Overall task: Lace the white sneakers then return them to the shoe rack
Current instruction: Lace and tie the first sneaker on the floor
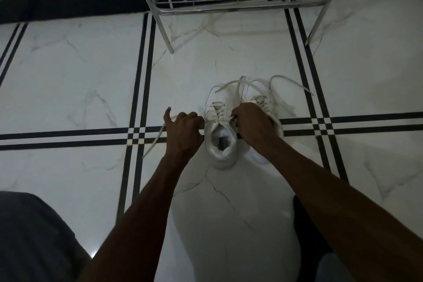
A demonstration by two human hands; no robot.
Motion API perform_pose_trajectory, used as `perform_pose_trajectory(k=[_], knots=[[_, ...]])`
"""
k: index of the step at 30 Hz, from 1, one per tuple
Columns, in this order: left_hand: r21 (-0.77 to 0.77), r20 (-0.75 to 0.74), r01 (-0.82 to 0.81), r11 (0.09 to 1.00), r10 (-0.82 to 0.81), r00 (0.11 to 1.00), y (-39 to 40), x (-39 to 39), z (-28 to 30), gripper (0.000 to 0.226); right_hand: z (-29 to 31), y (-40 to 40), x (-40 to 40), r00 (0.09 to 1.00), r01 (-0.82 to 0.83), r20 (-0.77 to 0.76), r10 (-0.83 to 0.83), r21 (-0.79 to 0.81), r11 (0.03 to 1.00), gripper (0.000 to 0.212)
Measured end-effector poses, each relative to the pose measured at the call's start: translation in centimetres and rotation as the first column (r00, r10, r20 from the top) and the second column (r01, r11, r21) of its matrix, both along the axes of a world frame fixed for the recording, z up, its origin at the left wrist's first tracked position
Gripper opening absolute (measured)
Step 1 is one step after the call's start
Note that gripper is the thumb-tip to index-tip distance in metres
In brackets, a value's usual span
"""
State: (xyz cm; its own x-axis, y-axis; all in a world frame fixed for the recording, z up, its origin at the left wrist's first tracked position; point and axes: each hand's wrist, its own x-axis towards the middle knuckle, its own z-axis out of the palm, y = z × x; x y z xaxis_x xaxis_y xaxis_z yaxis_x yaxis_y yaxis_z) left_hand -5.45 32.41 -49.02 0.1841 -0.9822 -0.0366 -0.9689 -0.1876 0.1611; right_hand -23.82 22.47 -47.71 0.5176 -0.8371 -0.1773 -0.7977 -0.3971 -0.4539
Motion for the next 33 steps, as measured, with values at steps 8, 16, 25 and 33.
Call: perform_pose_trajectory(k=[8,16,25,33], knots=[[-0.009,-0.121,-0.172,0.985,0.17,0.978,0.1,0.1,-0.9,0.006,-0.1,0.6,0.2,0.994,-0.028,-0.11,0.011,-0.156,0.987,0.018],[0.046,-0.321,-0.177,0.983,0.183,0.929,0.2,0.7,-0.1,0.017,-0.2,-0.5,0.0,0.988,-0.069,-0.141,0.067,-0.005,0.998,0.011],[0.158,-0.917,-0.329,0.931,0.262,0.302,-0.3,2.6,3.7,0.036,5.7,-3.7,-1.3,0.924,0.05,0.305,-0.232,0.505,0.861,0.032],[0.127,-0.976,-0.334,0.934,0.177,0.124,-2.6,-0.2,5.2,0.028,4.5,-1.9,1.1,0.694,-0.029,0.501,-0.517,0.738,0.675,0.021]])
